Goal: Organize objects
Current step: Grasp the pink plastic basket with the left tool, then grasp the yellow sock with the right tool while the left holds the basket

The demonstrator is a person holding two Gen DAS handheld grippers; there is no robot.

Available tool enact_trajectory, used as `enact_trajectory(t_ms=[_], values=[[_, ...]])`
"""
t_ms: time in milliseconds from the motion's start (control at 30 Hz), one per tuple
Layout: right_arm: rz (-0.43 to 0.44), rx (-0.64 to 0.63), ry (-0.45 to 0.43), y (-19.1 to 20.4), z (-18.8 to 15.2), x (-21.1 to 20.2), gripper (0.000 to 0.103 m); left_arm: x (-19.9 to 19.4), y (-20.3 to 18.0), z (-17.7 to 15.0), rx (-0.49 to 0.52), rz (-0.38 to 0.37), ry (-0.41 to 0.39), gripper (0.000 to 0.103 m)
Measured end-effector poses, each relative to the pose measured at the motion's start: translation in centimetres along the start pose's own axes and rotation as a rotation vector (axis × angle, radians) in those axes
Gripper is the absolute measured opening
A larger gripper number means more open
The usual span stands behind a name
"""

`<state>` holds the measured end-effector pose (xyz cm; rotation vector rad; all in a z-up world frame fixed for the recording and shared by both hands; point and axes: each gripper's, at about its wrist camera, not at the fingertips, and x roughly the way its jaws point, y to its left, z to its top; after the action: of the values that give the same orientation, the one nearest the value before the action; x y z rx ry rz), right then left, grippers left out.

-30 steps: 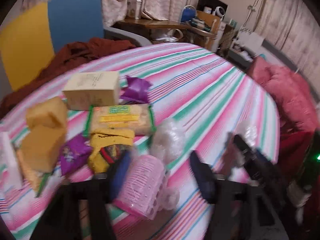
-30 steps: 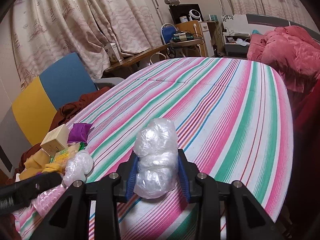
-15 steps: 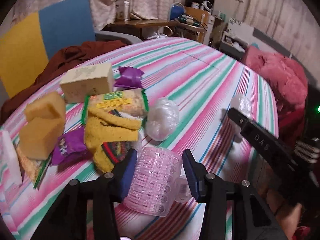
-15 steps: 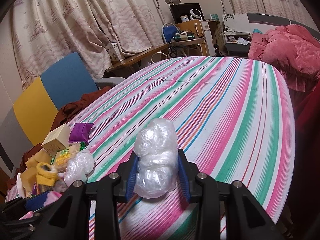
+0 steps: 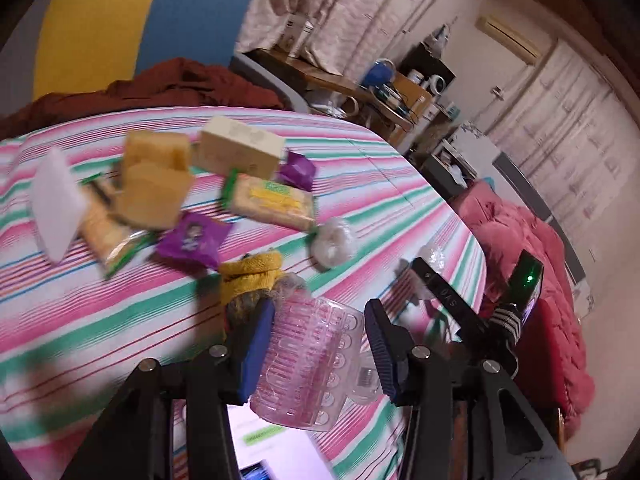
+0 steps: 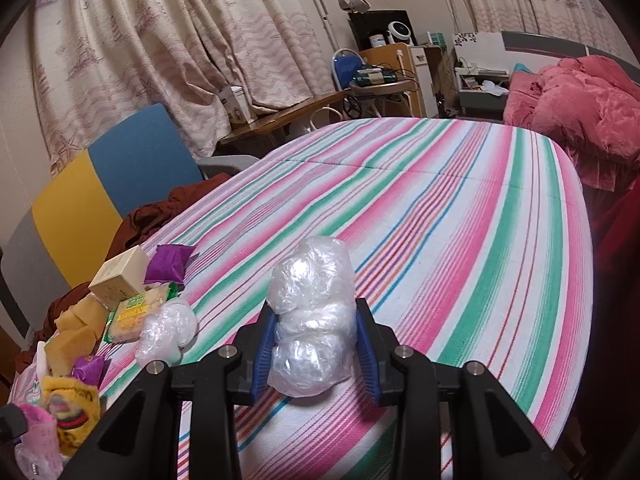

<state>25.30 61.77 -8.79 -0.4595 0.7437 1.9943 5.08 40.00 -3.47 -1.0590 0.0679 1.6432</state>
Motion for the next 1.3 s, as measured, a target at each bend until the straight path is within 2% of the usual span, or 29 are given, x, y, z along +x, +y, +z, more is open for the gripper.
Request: enact_trajectory(t_ms=[100,300,467,500,600,667,767,833,1000,1067,1133,1200,1267,1300], values=[[0.014,-0.036,0.012,0.7,0.1,0.2,0.037,-1.8,2.4,-0.6,-0.083,-0.035,-0.023,0.047],[0.084,-0.199,0.083,4.0,-0.3,1.2,0.037,-4.8,6.8,-2.0,-0.215,-0.037,-0.044,0.047],[0.162,-0.28,0.152,5.6,-0.7,1.8,0.039,-5.8,8.1,-3.7,-0.24,-0.04,-0.049,0.047],[0.145,-0.291,0.147,5.8,-0.6,1.5,0.039,-5.8,8.2,-4.1,-0.238,-0.036,-0.046,0.047],[0.046,-0.32,0.057,6.8,-0.1,-0.9,0.048,-5.9,8.3,-4.9,-0.242,-0.038,-0.055,0.047],[0.099,-0.341,0.008,8.6,0.1,-3.1,0.05,-5.9,8.2,-5.0,-0.232,-0.034,-0.059,0.047],[0.264,-0.427,0.011,12.6,-0.2,-5.5,0.052,-5.7,7.4,-4.9,-0.183,-0.013,-0.058,0.048],[0.404,-0.508,0.081,16.0,-1.2,-6.0,0.059,-5.7,7.1,-5.0,-0.163,-0.003,-0.058,0.048],[0.496,-0.629,0.265,20.7,-3.7,-4.2,0.059,-6.0,7.1,-5.4,-0.145,0.004,-0.055,0.048],[0.573,-0.613,0.369,21.3,-4.2,-3.4,0.059,-6.0,6.9,-5.6,-0.126,0.008,-0.047,0.049],[0.662,-0.58,0.513,22.1,-5.0,-2.3,0.059,-5.9,6.7,-5.7,-0.113,0.008,-0.038,0.049],[0.706,-0.565,0.641,22.9,-5.5,-1.1,0.06,-5.7,6.6,-5.8,-0.101,0.016,-0.037,0.049],[0.712,-0.602,0.771,24.1,-6.7,-0.1,0.059,-5.6,6.6,-5.9,-0.099,0.015,-0.032,0.049],[0.703,-0.622,0.807,24.5,-7.2,0.1,0.059,-5.5,6.7,-5.9,-0.099,0.016,-0.031,0.05]])
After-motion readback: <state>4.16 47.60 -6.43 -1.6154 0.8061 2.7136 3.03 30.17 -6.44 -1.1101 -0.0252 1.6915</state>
